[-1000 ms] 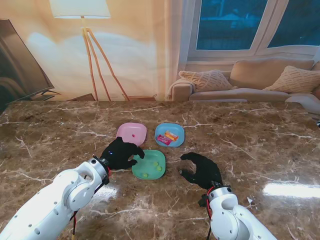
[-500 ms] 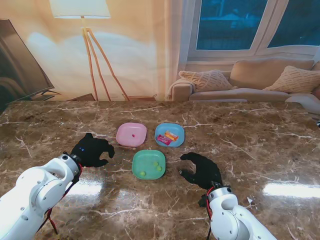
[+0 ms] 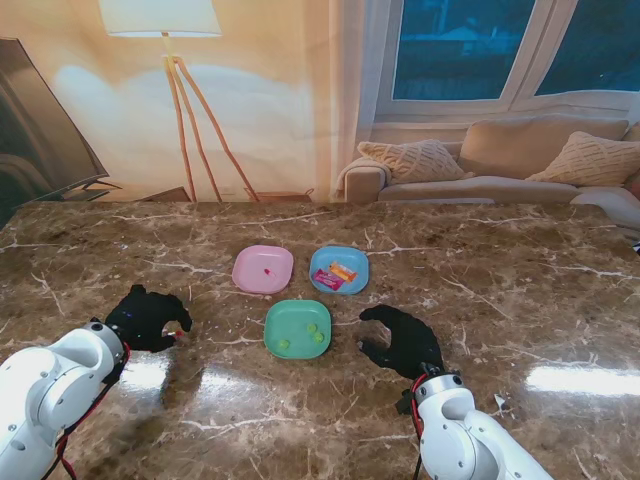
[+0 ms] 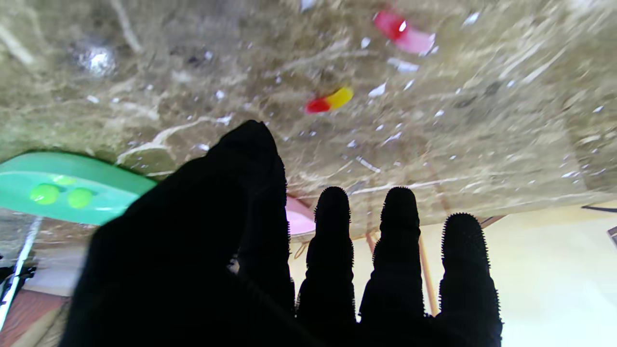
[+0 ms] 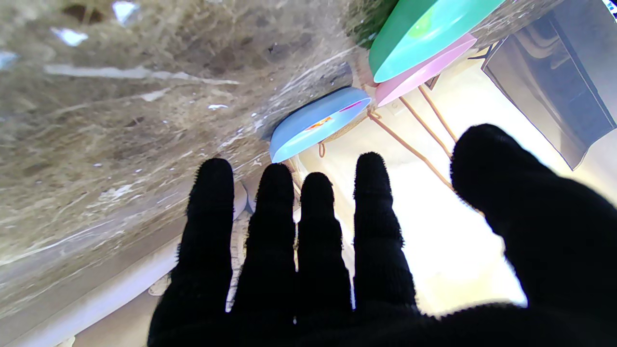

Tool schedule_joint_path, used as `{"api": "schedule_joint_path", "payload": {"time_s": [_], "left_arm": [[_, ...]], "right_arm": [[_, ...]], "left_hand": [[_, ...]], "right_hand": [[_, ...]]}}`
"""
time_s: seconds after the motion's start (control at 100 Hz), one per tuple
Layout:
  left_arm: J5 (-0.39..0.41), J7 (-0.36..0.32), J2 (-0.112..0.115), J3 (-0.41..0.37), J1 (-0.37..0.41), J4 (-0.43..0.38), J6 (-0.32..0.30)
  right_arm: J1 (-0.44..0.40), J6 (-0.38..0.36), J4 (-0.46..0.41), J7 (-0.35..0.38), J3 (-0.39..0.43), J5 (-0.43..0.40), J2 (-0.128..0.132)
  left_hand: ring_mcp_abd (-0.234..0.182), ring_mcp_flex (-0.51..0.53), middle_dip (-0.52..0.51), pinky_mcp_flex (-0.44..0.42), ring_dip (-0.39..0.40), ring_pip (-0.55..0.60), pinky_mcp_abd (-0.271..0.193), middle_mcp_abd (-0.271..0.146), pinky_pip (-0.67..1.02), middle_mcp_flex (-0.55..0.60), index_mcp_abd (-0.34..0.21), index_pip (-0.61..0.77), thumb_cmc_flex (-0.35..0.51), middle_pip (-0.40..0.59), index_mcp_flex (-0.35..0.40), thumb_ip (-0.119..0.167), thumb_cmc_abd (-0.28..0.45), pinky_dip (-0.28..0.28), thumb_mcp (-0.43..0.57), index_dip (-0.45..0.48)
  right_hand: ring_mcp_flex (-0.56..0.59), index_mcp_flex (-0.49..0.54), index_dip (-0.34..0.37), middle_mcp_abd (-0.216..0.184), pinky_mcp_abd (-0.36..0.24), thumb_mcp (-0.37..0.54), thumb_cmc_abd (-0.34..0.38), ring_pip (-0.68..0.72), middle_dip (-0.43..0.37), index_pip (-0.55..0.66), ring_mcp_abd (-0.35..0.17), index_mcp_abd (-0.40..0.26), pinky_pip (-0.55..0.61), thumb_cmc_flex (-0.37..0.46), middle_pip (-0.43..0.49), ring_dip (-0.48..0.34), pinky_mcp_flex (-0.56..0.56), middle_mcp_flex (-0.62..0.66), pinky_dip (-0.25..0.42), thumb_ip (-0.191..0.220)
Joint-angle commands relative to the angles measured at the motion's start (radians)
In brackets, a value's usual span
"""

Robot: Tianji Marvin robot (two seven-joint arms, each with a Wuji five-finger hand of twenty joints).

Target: Portion candies into small dishes

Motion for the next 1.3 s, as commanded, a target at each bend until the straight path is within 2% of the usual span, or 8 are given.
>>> {"api": "schedule_joint_path", "payload": {"time_s": [0.0, 0.23, 0.43, 0.52, 0.84, 1.04, 1.17, 1.29], "left_arm": [[0.005, 0.004, 0.005, -0.003, 0.012, 0.029, 0.016], [0.005, 0.020, 0.005, 0.003, 0.000, 0.076, 0.050], [0.010, 0.052, 0.006, 0.014, -0.022, 0.122, 0.062], [0.005, 0.074, 0.005, 0.023, -0.034, 0.144, 0.069], [-0.009, 0.118, 0.006, 0.070, -0.090, 0.213, 0.071], [-0.017, 0.133, 0.008, 0.100, -0.121, 0.252, 0.064], [-0.014, 0.143, 0.010, 0.111, -0.130, 0.271, 0.055], [-0.014, 0.143, 0.011, 0.116, -0.130, 0.280, 0.045]], "right_arm": [[-0.006, 0.005, 0.004, 0.014, -0.001, 0.003, -0.002], [-0.008, 0.003, 0.006, 0.008, 0.001, 0.004, -0.003], [-0.009, 0.001, 0.008, 0.006, 0.003, 0.006, -0.003], [-0.008, 0.000, 0.010, 0.005, 0.003, 0.006, -0.003], [-0.008, -0.002, 0.009, 0.013, 0.003, 0.006, -0.002], [-0.008, -0.002, 0.009, 0.017, 0.004, 0.006, -0.001], [-0.008, 0.000, 0.009, 0.019, 0.006, 0.007, -0.001], [-0.008, 0.001, 0.009, 0.018, 0.006, 0.008, -0.001]], "left_hand": [[0.003, -0.024, -0.004, -0.019, -0.014, -0.023, -0.013, 0.027, -0.024, -0.043, 0.014, -0.019, -0.035, 0.005, -0.017, 0.026, 0.032, 0.015, 0.029, -0.029], [0.002, -0.031, -0.005, -0.023, -0.012, -0.025, -0.019, 0.026, -0.035, -0.062, 0.008, -0.112, -0.038, 0.002, -0.135, 0.031, 0.038, 0.019, 0.022, -0.087], [-0.003, -0.030, -0.003, -0.022, -0.008, -0.019, -0.021, 0.020, -0.035, -0.081, 0.007, -0.103, -0.045, 0.006, -0.155, 0.019, 0.019, 0.025, 0.010, -0.093], [-0.003, -0.034, 0.003, -0.021, -0.003, -0.014, -0.024, 0.017, -0.036, -0.085, -0.009, -0.035, -0.048, 0.017, -0.162, 0.006, 0.016, 0.032, -0.004, -0.052], [-0.005, -0.027, 0.001, -0.020, 0.003, -0.003, -0.026, 0.020, -0.031, -0.089, -0.020, 0.008, -0.043, 0.020, -0.161, -0.003, 0.024, 0.038, -0.021, -0.011], [-0.008, -0.017, 0.006, -0.015, 0.007, 0.009, -0.026, 0.011, -0.023, -0.078, -0.046, 0.148, -0.031, 0.037, -0.160, -0.005, 0.017, 0.039, -0.017, 0.111], [-0.013, -0.013, 0.012, -0.015, 0.006, 0.012, -0.025, 0.003, -0.019, -0.072, -0.093, 0.280, 0.014, 0.045, -0.171, -0.034, -0.026, 0.037, -0.043, 0.267], [-0.014, -0.013, 0.012, -0.015, 0.005, 0.013, -0.026, 0.001, -0.018, -0.072, -0.105, 0.329, 0.029, 0.046, -0.171, -0.039, -0.043, 0.036, -0.056, 0.322]], "right_hand": [[-0.014, -0.006, -0.008, 0.001, -0.005, 0.005, 0.004, 0.002, -0.010, 0.007, 0.033, -0.021, 0.013, -0.007, -0.006, 0.017, 0.002, -0.022, 0.023, 0.013], [-0.013, -0.005, -0.008, 0.001, -0.005, 0.005, 0.004, 0.002, -0.009, 0.007, 0.034, -0.022, 0.014, -0.007, -0.006, 0.017, 0.002, -0.021, 0.023, 0.014], [-0.013, -0.006, -0.008, 0.000, -0.005, 0.005, 0.004, 0.002, -0.009, 0.007, 0.034, -0.022, 0.013, -0.007, -0.006, 0.017, 0.002, -0.020, 0.023, 0.013], [-0.012, -0.006, -0.008, 0.000, -0.005, 0.004, 0.004, 0.002, -0.009, 0.007, 0.033, -0.022, 0.013, -0.007, -0.006, 0.017, 0.002, -0.020, 0.023, 0.013], [-0.012, -0.006, -0.008, 0.000, -0.005, 0.004, 0.004, 0.001, -0.009, 0.007, 0.033, -0.022, 0.013, -0.007, -0.006, 0.017, 0.002, -0.019, 0.023, 0.013], [-0.012, -0.007, -0.008, -0.002, -0.005, 0.004, 0.005, 0.001, -0.009, 0.006, 0.032, -0.023, 0.013, -0.007, -0.005, 0.017, 0.002, -0.018, 0.023, 0.014], [-0.013, -0.008, -0.009, -0.001, -0.005, 0.004, 0.005, 0.001, -0.009, 0.006, 0.034, -0.023, 0.012, -0.007, -0.006, 0.017, 0.002, -0.018, 0.023, 0.014], [-0.014, -0.008, -0.009, -0.003, -0.006, 0.004, 0.005, 0.000, -0.008, 0.006, 0.034, -0.022, 0.012, -0.007, -0.006, 0.017, 0.001, -0.017, 0.023, 0.014]]}}
